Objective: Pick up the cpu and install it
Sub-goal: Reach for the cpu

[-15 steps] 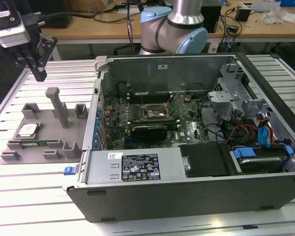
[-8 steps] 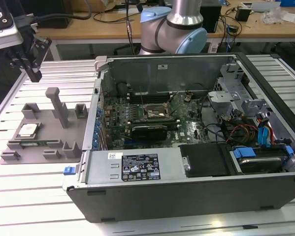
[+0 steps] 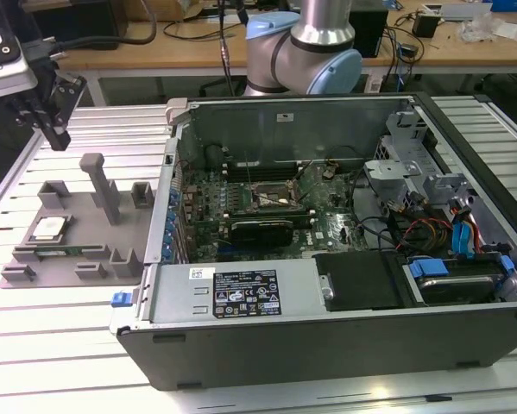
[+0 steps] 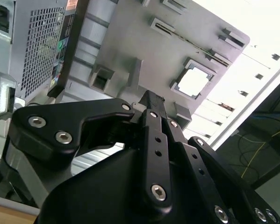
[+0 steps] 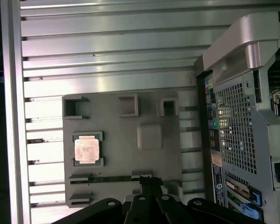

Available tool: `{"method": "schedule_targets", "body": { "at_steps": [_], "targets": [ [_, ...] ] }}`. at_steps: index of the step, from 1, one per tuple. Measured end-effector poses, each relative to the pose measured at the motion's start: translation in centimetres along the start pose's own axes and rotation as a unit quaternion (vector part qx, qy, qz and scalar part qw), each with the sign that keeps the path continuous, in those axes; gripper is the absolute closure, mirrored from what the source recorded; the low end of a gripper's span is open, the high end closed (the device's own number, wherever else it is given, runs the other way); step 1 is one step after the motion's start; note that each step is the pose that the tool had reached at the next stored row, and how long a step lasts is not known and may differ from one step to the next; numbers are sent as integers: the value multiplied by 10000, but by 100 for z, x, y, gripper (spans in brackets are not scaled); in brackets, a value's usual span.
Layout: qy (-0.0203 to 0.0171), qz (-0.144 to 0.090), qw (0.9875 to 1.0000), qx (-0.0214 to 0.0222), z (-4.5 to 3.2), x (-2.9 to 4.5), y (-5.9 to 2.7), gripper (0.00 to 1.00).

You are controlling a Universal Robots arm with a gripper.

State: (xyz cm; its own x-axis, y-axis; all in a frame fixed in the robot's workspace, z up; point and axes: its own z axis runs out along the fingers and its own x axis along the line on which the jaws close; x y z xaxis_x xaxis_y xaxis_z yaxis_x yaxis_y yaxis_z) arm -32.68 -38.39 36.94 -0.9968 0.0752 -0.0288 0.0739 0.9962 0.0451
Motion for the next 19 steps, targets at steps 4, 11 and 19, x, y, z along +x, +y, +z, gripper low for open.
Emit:
{"method": "schedule_targets", "body": {
  "at_steps": [4, 11, 19],
  "targets": [
    [1, 0, 10000, 1, 49, 70, 19, 89],
    [0, 1, 10000, 0, 98, 231, 47, 89],
    [0, 0, 10000, 0, 138, 365, 63, 89]
  ]
}}
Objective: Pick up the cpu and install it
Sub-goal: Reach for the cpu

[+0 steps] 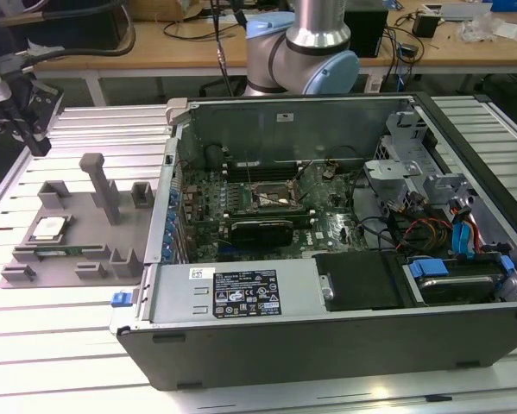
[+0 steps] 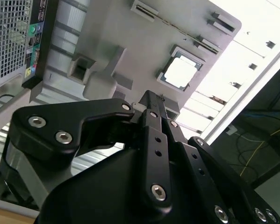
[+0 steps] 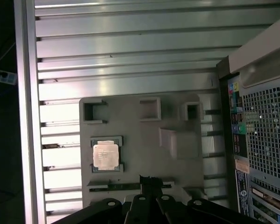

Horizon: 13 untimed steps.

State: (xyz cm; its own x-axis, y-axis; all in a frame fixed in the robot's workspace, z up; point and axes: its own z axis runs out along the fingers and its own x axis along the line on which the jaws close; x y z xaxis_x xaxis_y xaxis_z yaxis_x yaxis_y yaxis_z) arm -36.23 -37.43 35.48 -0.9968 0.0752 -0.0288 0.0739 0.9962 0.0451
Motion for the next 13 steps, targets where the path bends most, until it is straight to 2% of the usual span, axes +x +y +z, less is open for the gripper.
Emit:
{"method": "schedule_targets", "body": {
  "at_steps": [8, 13],
  "targets": [
    [0, 1, 10000, 0, 61, 100, 17, 89],
    [1, 0, 10000, 0, 174, 118, 28, 89]
  ]
}}
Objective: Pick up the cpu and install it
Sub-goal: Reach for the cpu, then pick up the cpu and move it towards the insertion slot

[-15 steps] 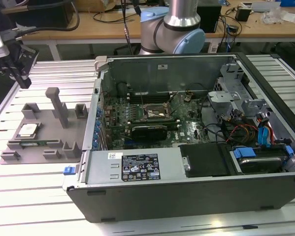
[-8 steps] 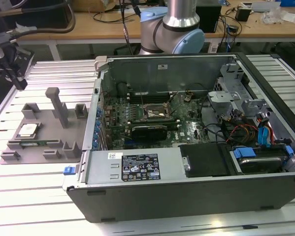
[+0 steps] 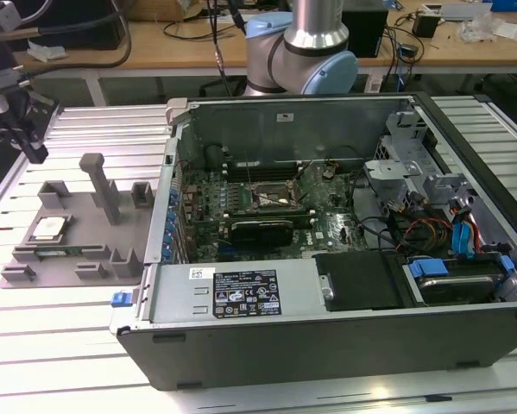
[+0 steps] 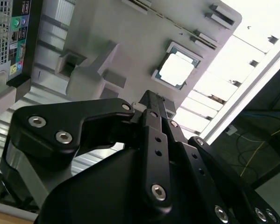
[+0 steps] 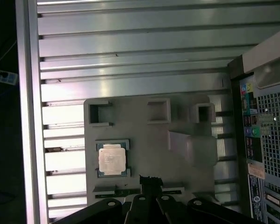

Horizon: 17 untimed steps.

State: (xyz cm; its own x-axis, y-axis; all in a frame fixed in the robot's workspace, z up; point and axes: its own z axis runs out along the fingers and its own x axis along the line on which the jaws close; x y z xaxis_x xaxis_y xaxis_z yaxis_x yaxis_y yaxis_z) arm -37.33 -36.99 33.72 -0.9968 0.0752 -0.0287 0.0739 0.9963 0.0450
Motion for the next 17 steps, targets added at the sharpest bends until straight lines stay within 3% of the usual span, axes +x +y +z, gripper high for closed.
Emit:
{"method": "schedule_targets", "body": {
  "at_steps": [8, 17],
  "targets": [
    [0, 0, 10000, 0, 158, 48, -3, 89],
    [0, 0, 10000, 0, 185, 63, -5, 89]
  ]
}}
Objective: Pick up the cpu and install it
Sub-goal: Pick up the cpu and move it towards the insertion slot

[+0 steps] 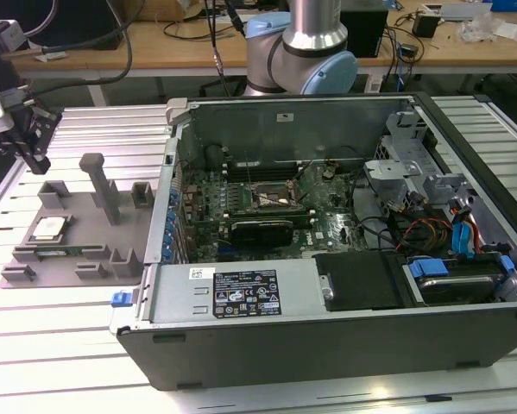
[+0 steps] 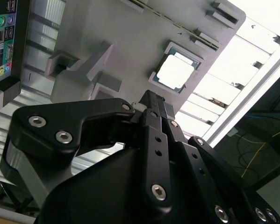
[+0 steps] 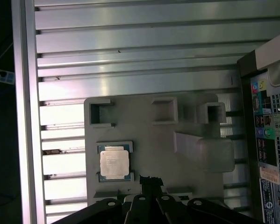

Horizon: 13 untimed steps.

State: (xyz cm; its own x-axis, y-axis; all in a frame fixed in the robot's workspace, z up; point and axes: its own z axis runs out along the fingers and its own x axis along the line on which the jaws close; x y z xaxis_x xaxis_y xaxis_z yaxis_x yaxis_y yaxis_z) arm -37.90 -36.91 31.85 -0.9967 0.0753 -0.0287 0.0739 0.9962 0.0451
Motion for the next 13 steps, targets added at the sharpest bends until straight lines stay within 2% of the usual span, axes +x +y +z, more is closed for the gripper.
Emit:
{"method": "schedule_targets", "body": {
  "at_steps": [10, 13],
  "targets": [
    [-2, 0, 10000, -1, 8, 4, -1, 89],
    [-8, 0, 10000, -1, 27, 43, -4, 89]
  ]
}}
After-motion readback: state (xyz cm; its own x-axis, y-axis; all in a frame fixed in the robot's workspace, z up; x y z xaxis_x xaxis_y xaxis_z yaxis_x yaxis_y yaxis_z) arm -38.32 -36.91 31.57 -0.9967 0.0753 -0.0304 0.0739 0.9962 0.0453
